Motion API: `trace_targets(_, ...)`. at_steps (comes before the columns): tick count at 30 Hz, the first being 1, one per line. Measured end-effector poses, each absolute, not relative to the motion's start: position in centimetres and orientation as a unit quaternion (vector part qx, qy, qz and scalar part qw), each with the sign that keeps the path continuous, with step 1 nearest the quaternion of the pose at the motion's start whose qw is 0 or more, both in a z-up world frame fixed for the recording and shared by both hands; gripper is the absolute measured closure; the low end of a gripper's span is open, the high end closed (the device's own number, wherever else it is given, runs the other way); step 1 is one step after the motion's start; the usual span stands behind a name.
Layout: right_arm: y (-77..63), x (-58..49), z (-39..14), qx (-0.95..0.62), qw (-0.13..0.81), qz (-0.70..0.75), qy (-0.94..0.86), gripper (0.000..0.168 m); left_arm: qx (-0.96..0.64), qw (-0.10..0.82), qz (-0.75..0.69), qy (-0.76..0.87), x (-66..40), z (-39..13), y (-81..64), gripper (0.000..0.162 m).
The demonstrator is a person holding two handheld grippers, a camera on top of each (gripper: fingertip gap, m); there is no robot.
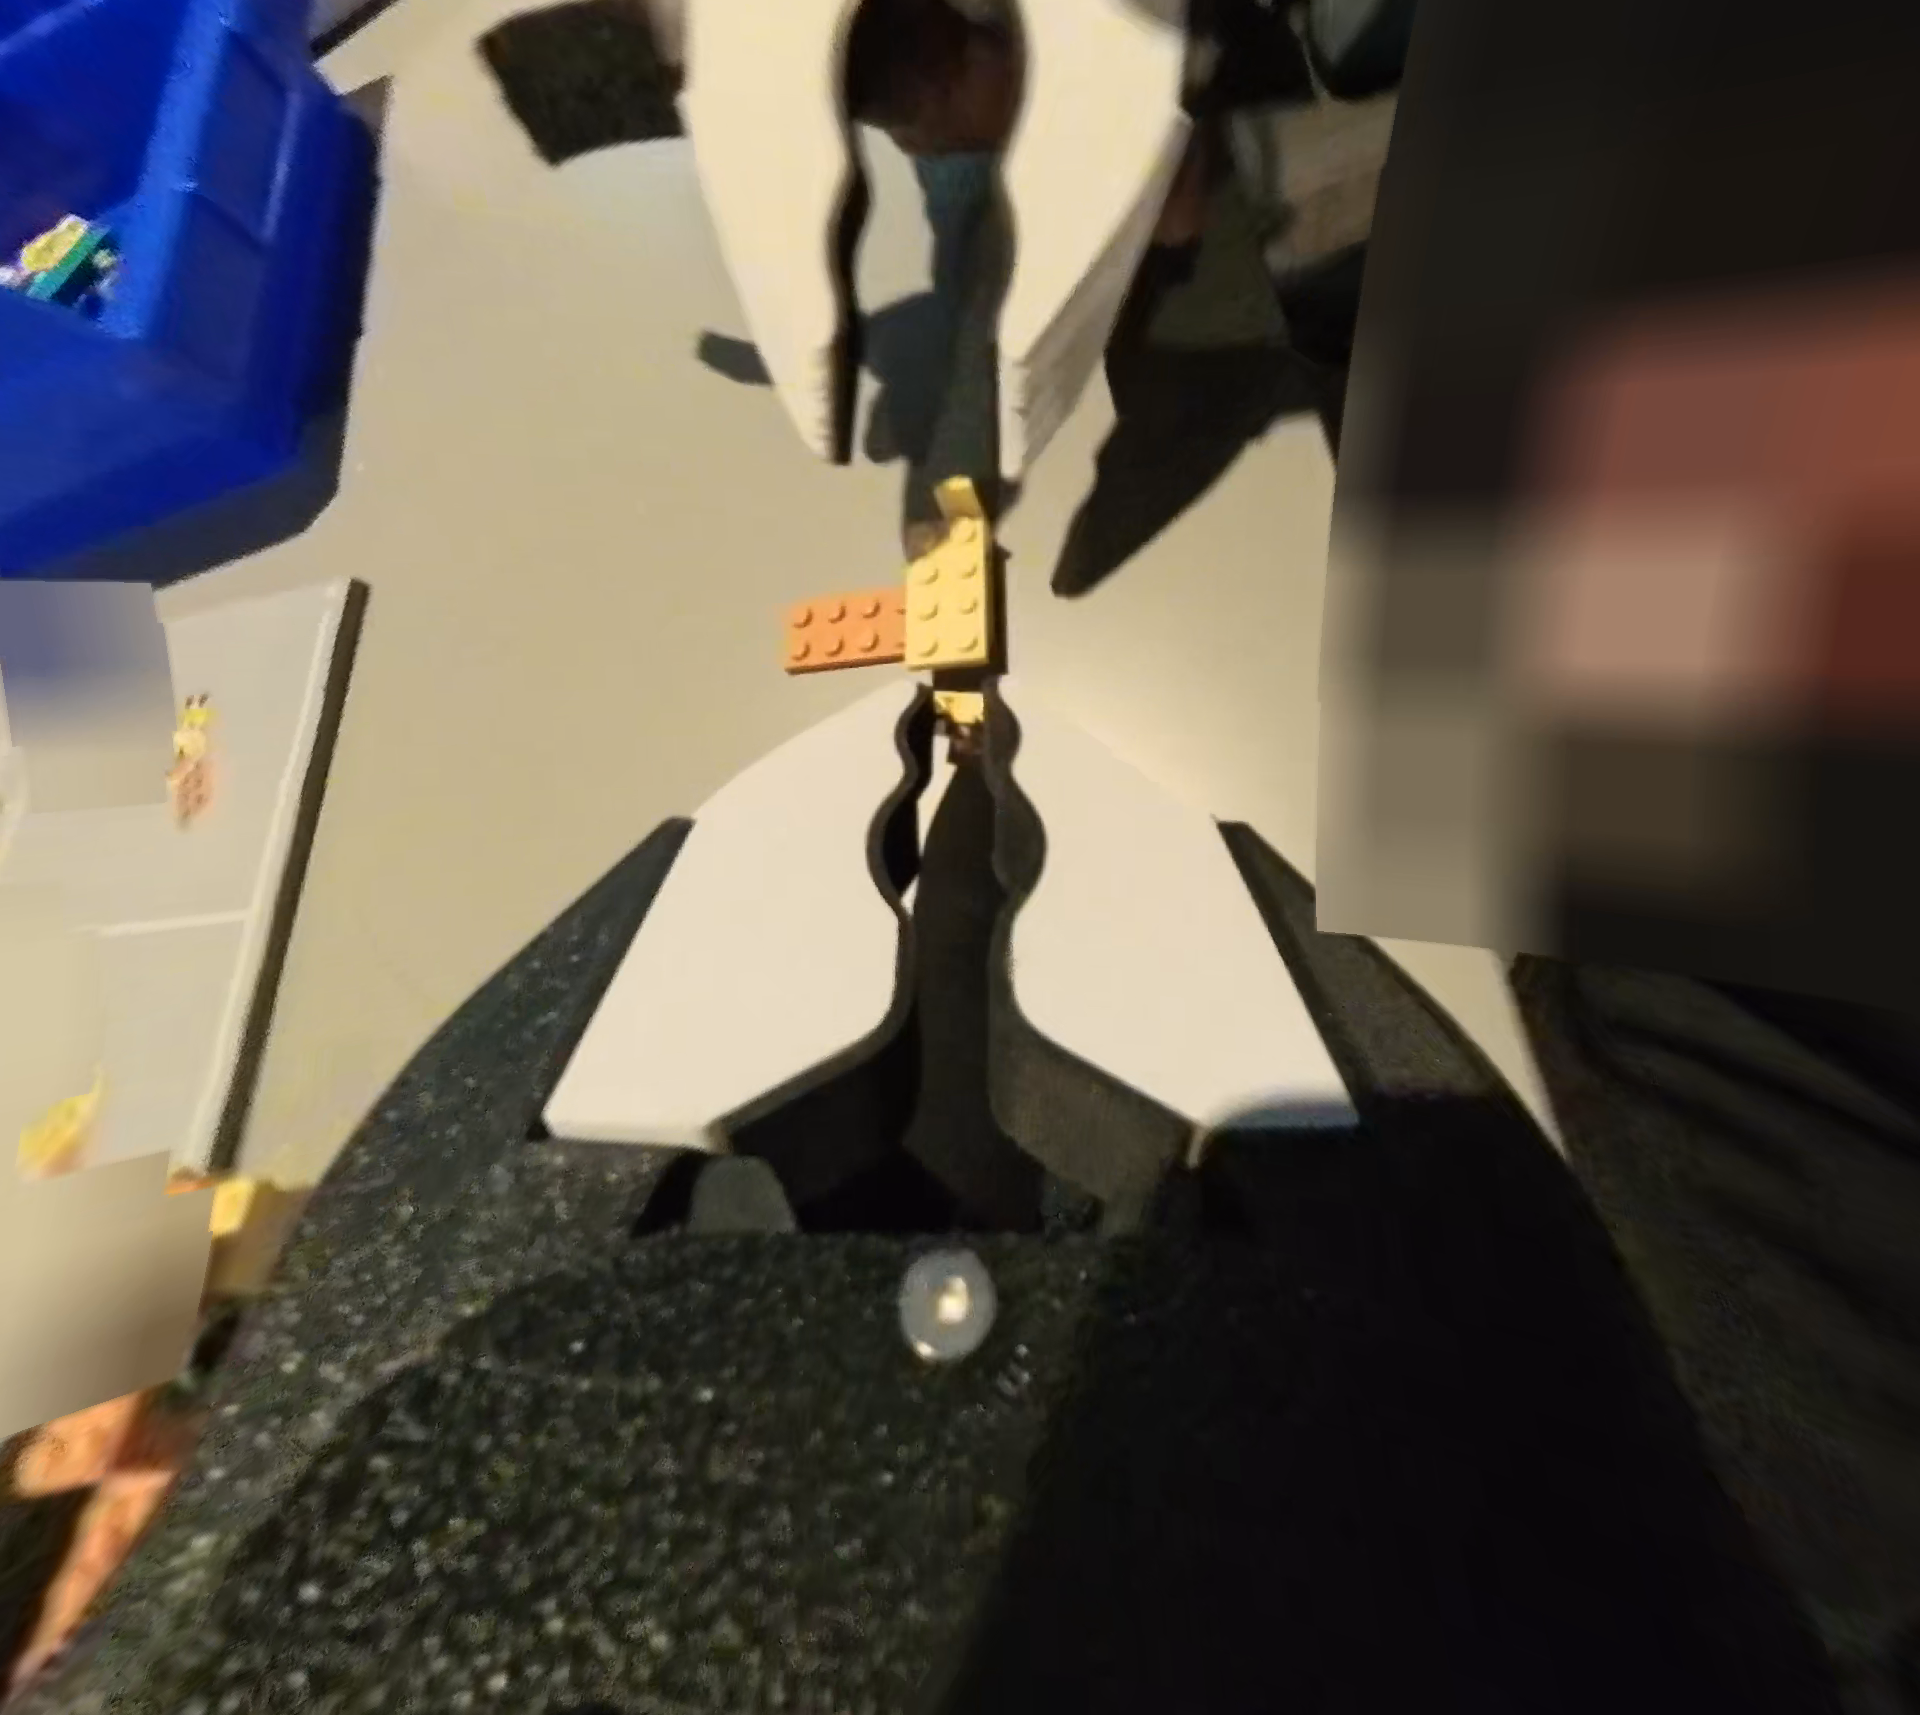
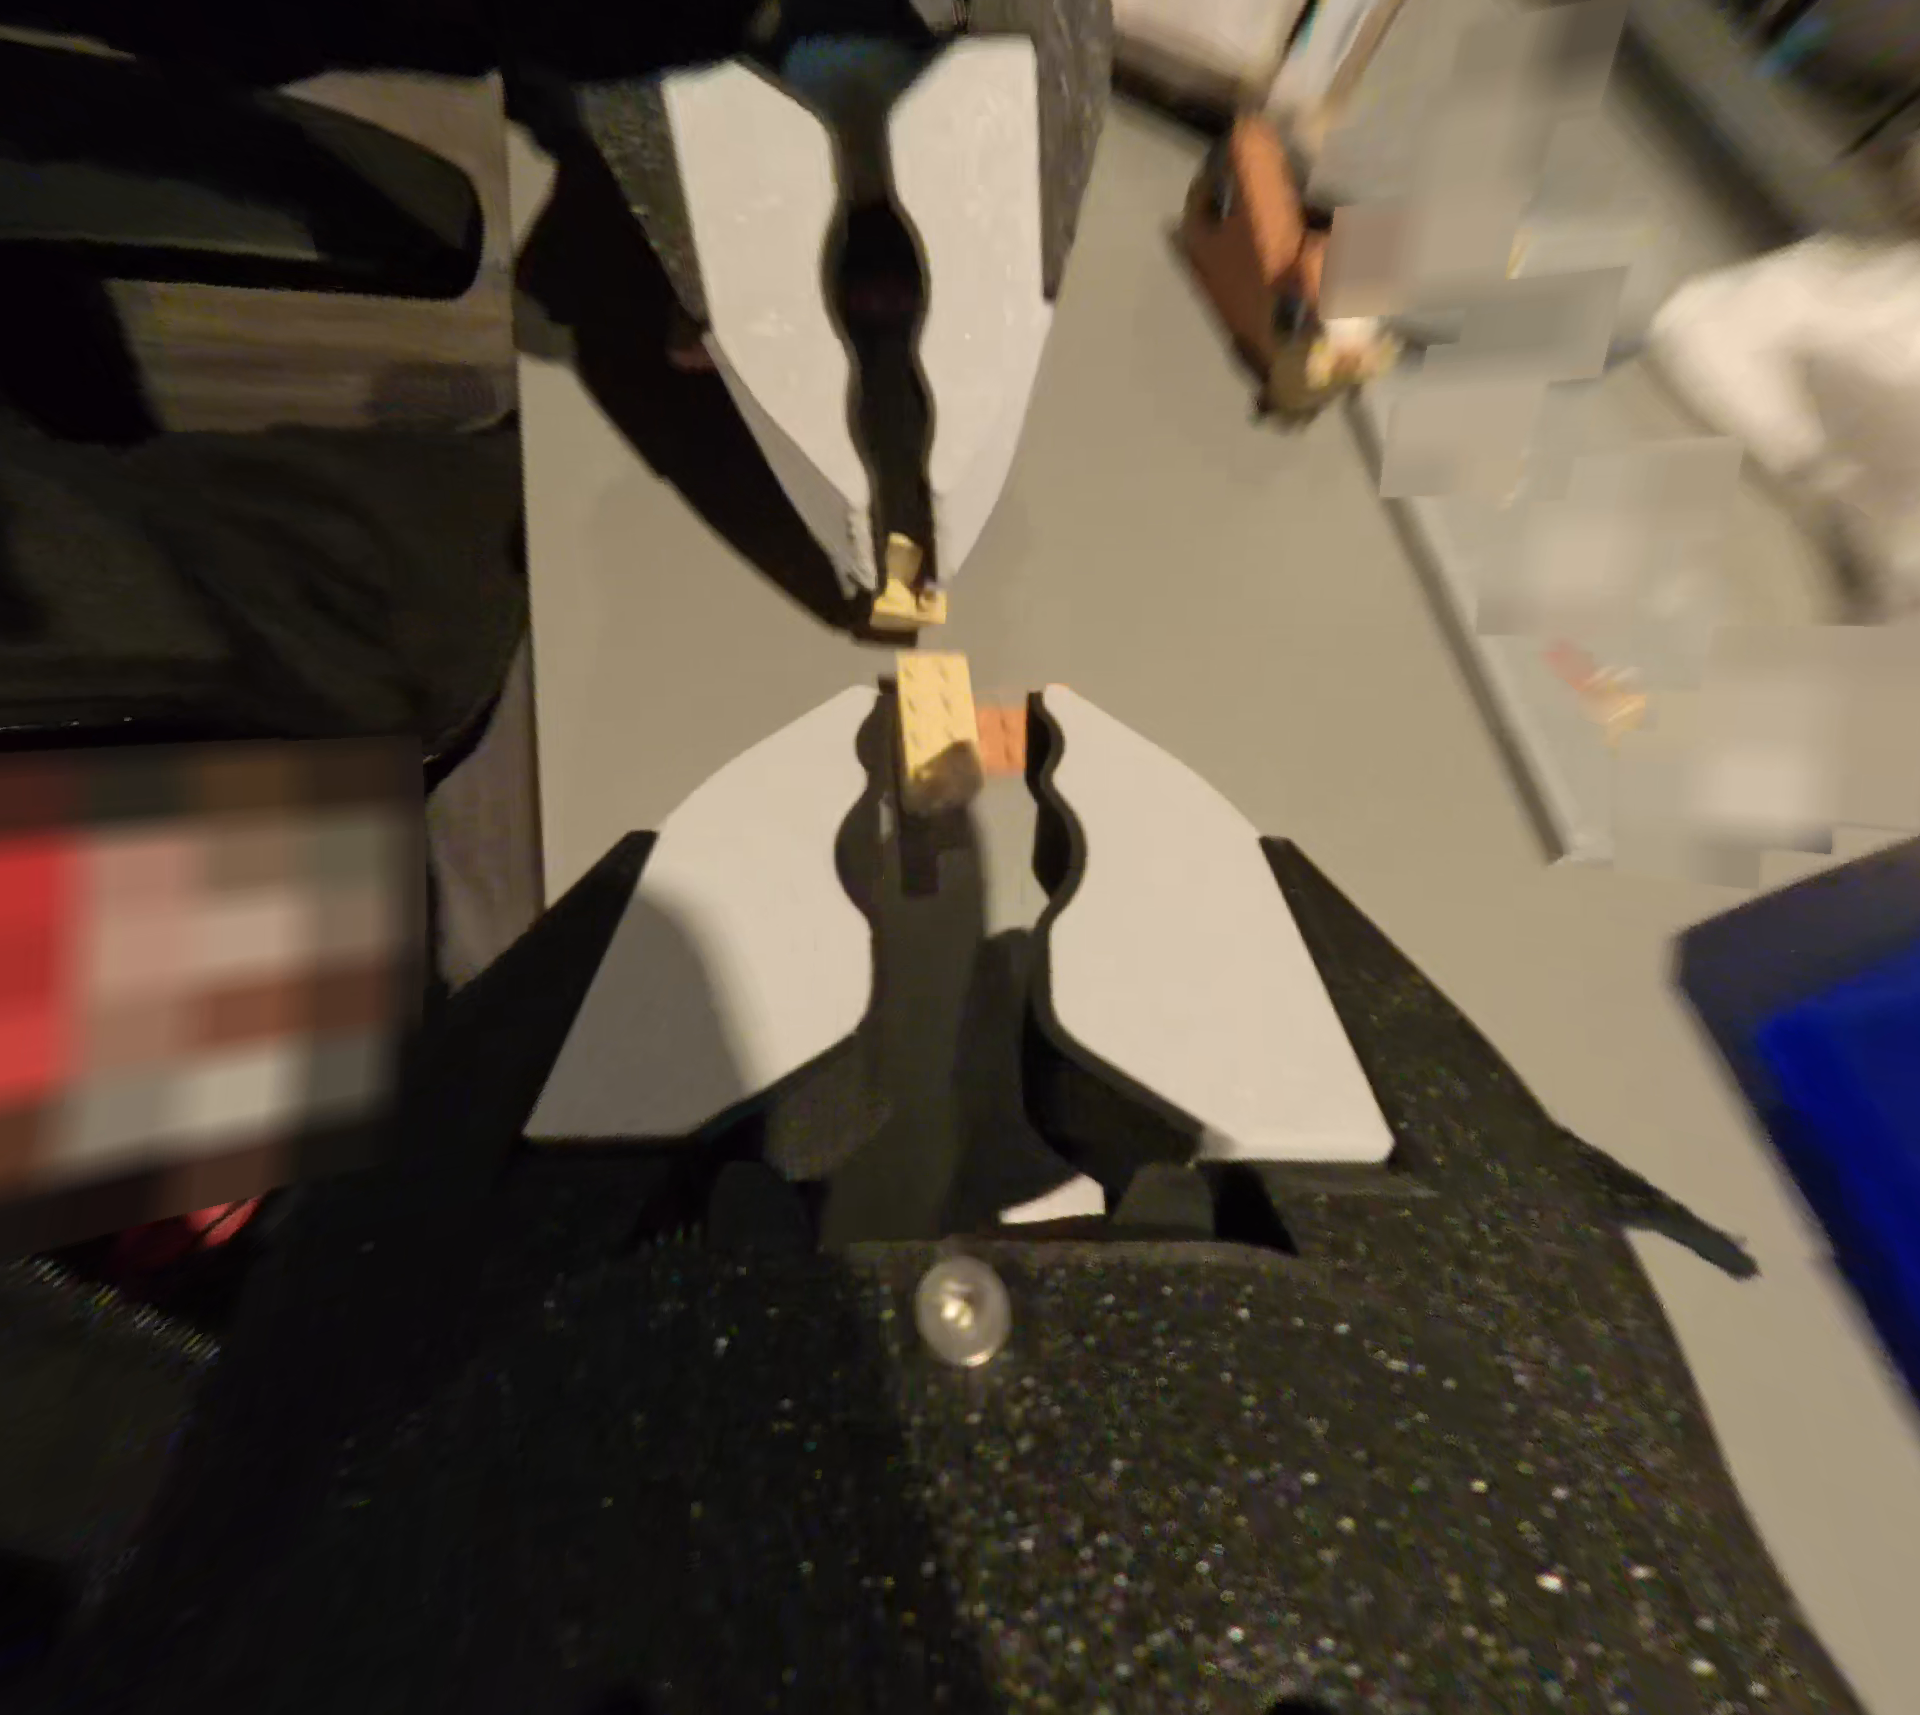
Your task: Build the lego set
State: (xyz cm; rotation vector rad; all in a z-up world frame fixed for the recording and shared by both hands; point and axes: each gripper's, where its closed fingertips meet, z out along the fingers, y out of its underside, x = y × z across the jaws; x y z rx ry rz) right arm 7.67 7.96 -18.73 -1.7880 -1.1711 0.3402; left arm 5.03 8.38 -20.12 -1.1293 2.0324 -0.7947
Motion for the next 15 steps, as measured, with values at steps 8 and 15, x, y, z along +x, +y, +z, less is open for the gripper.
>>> trace_targets(8, 6.6, 5.1, -16.5, -0.630, 0.560, 0.052, -0.535, 0.149, -0.591, 0.267, -0.479, 0.593, 4.2, -15.8, 6.4, 0.154)
trace_targets(15, 6.3, 3.2, -16.7, -0.598, 0.558, 0.013, -0.575, 0.150, -0.622, 0.207, -0.484, 0.580, 3.4, -16.2, 5.2, 0.154)
